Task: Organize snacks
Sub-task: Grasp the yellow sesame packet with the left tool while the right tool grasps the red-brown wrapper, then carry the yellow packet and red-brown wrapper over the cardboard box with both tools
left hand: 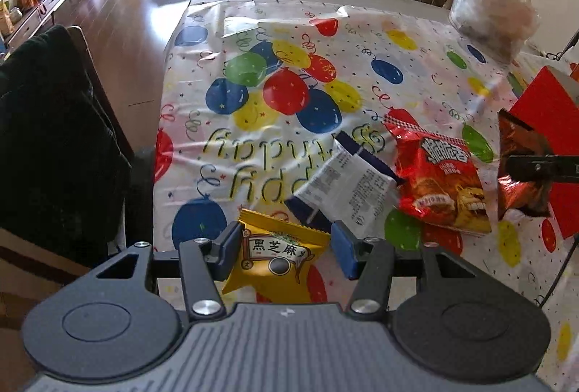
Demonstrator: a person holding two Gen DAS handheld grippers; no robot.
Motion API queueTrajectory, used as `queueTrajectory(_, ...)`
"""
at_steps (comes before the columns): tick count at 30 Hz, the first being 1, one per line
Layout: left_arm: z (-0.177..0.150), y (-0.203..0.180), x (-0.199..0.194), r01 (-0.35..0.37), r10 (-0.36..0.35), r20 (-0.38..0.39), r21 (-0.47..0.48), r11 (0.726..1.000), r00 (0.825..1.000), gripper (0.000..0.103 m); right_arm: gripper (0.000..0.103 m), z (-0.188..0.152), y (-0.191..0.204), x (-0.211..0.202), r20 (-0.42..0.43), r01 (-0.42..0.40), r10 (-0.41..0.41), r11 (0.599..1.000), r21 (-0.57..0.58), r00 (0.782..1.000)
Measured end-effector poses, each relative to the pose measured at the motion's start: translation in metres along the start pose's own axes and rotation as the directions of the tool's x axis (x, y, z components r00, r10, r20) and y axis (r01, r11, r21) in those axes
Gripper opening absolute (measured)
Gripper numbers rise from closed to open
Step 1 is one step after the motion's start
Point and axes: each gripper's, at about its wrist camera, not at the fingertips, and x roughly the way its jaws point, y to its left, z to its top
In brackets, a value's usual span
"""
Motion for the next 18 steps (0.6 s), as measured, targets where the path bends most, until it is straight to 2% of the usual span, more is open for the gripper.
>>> queueTrajectory(5,-0.007,-0.004,-0.011,-0.003,0.003,0.009,-0.038,0.999,1.000,0.053,0.051,-0.003,-0.003,-0.023,0.042,0.005,-0.004,1.000,-0.026,0.999)
queueTrajectory(11,-0.013,-0.015,-0.038,0.004,-0.002,0.038,-0.060,0.998,0.999,0.053,0.051,-0.007,-0.012,-0.055,0.063,-0.025,0.027,0.999,-0.036,0.998)
queueTrajectory(18,-0.012,-0.046,-0.075,0.001,0.003,0.061,-0.070,0.998,0.998,0.053,0.052,-0.012,-0.026,-0.092,0.083,-0.049,0.055,0.996,-0.070,0.995)
